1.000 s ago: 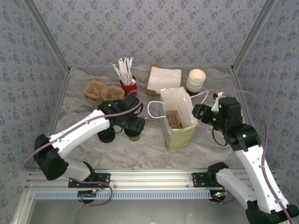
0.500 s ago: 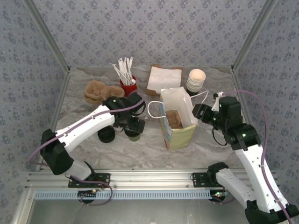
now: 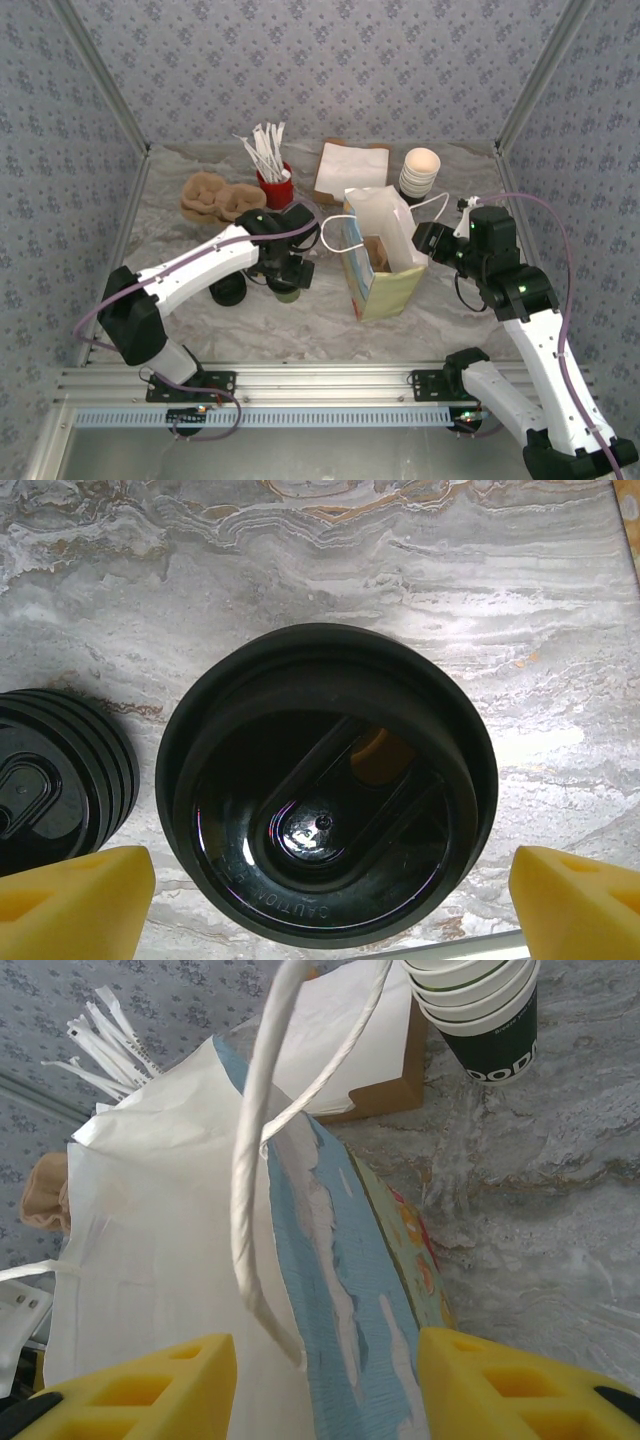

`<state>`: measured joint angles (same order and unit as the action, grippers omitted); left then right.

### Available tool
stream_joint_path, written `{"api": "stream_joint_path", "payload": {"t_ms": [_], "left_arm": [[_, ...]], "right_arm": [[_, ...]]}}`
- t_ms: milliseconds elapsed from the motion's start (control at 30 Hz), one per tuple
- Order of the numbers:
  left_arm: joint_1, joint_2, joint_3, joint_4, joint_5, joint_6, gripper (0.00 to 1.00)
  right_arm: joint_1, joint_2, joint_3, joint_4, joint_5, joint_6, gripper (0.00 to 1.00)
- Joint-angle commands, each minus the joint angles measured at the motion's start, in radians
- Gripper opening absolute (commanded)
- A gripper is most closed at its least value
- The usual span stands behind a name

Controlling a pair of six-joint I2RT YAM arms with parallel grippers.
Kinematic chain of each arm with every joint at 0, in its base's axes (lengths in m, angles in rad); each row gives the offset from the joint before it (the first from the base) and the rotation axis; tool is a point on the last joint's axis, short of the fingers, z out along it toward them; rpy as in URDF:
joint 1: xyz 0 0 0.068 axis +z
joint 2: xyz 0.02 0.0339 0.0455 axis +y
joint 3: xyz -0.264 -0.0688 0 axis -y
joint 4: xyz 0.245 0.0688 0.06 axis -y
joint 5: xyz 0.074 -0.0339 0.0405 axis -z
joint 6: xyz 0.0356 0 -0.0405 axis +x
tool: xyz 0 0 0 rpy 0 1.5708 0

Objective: Pack the takeout coffee

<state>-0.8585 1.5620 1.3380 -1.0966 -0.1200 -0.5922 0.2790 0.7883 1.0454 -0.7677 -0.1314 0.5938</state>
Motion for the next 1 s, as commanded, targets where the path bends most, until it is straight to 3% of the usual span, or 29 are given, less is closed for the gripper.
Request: {"api": "stream_joint_path", "payload": {"t_ms": [0,200,767,967], "left_arm": [[-0.005,0.018,0.003,-0.005,-0.012,-0.014,0.9],[-0.006,0.026,-0.007,0.01,-0.009,-0.012,0.83],[0.015,0.027,-0.049,0.059,0.007,-0.005,0.82],[0.02,0.029,-0.06,0.07,0.011,-0.002,0.75]], "right_arm": [[-0.007,-0.005,0.008,0.0,-0.017,-0.013,0.53],[-0.009,-0.015,0.009,-0.004,-0.018,-0.012,0.53],[-0.015,-0.021,0.012,-0.012,-0.022,-0.012,0.53],[-0.016,-0.02,0.011,-0.011,-0.025,-0.011,0.53]]}}
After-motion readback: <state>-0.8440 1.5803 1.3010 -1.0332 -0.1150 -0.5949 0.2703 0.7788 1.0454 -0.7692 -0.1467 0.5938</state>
